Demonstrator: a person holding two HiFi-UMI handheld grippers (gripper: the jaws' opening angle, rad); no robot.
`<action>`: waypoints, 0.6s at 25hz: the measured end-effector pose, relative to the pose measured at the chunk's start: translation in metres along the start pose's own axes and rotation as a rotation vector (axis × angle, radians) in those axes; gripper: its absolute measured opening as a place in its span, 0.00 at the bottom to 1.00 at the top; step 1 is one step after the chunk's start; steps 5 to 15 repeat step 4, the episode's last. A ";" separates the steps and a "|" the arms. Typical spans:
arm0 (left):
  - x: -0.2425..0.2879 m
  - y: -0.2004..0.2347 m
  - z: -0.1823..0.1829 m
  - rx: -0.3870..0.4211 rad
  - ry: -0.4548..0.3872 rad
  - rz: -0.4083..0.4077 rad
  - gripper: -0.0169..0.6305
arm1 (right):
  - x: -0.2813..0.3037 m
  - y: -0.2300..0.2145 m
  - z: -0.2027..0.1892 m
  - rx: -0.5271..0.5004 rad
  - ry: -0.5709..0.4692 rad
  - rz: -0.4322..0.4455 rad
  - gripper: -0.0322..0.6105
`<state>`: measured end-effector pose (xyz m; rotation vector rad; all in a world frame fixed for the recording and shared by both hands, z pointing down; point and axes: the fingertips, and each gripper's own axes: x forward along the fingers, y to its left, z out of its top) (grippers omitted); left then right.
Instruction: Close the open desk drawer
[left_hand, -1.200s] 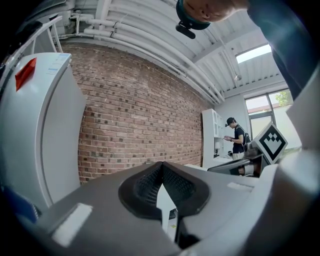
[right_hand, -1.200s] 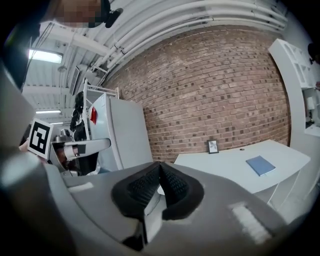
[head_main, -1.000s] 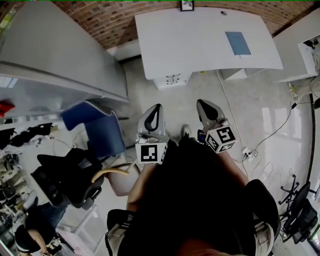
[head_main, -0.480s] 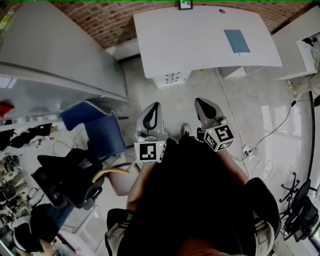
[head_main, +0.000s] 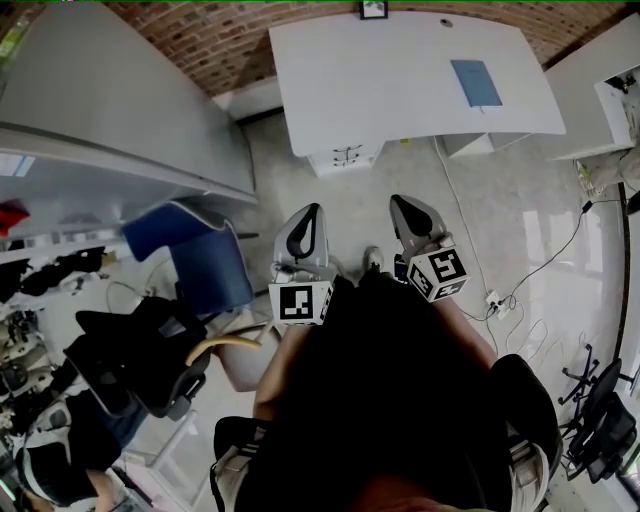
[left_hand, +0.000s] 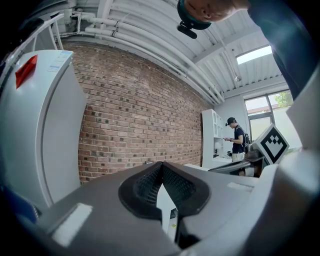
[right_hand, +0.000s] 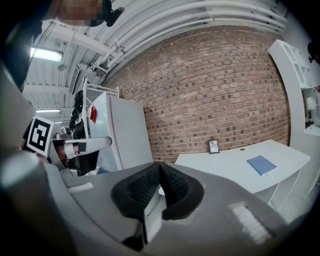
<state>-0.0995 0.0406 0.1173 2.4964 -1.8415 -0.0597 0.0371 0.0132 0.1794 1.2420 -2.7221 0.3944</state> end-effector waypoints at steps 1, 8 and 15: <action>0.000 0.001 0.000 -0.002 0.002 0.001 0.05 | 0.001 0.000 0.000 0.000 0.000 0.000 0.05; -0.001 0.003 -0.001 -0.007 0.018 0.001 0.05 | 0.002 0.003 0.000 0.000 0.003 -0.001 0.05; -0.001 0.003 -0.001 -0.007 0.018 0.001 0.05 | 0.002 0.003 0.000 0.000 0.003 -0.001 0.05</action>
